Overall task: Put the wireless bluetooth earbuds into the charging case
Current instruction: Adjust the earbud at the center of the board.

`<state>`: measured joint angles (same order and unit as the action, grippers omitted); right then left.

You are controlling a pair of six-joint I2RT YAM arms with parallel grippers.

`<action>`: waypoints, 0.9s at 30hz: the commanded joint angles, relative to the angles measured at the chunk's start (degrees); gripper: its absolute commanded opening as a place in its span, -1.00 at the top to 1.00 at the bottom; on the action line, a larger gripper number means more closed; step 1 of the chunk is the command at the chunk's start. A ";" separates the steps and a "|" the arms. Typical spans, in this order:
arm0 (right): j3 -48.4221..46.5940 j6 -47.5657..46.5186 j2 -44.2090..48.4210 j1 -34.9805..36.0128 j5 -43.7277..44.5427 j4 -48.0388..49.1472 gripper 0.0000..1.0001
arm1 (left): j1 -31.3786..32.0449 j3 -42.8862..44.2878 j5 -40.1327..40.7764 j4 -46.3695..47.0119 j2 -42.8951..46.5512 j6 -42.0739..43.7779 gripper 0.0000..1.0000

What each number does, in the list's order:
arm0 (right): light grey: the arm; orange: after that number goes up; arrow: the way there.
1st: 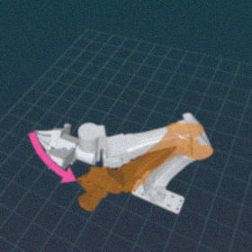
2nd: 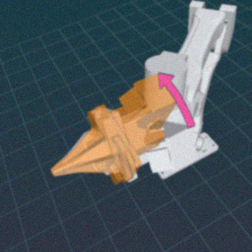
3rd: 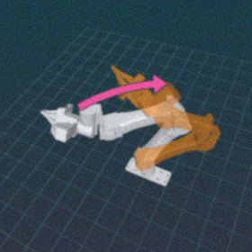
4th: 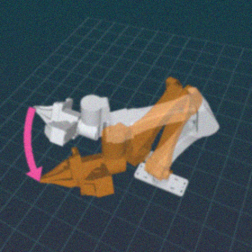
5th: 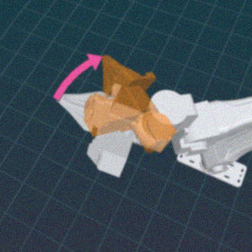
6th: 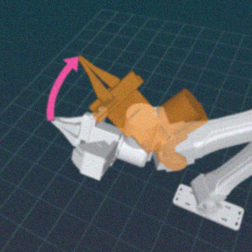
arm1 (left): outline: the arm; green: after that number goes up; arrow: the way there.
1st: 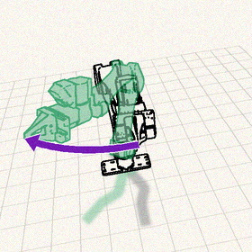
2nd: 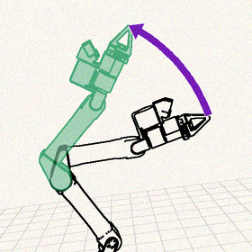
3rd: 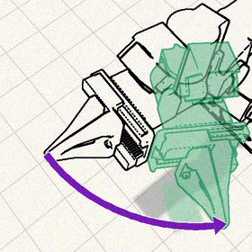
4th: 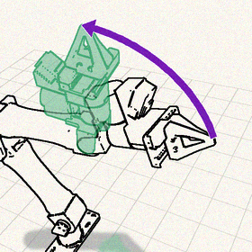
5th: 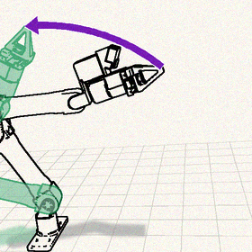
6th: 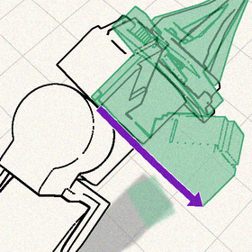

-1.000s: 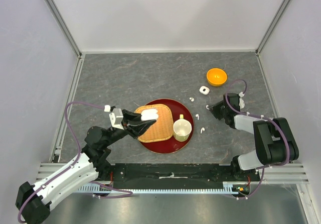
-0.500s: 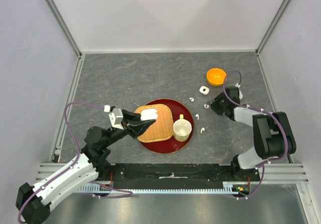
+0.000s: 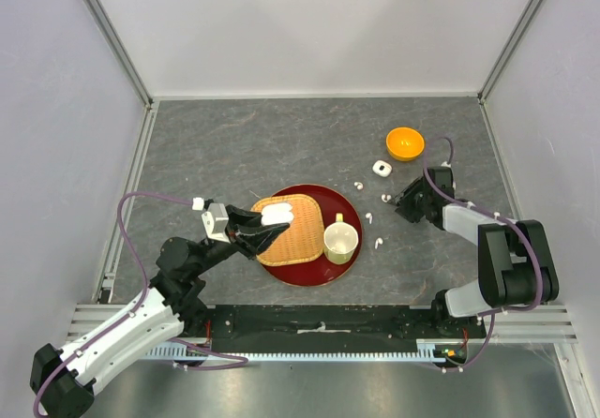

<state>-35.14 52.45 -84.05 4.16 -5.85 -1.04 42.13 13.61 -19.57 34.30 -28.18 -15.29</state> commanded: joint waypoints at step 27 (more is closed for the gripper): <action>3.32 9.87 -6.83 0.06 0.84 9.04 0.39 | 0.15 0.63 1.99 0.94 -0.29 2.81 0.95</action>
<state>-32.49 62.33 -88.58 4.27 -7.68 9.93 42.13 13.61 -18.79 33.98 -28.40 -15.18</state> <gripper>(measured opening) 0.303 0.364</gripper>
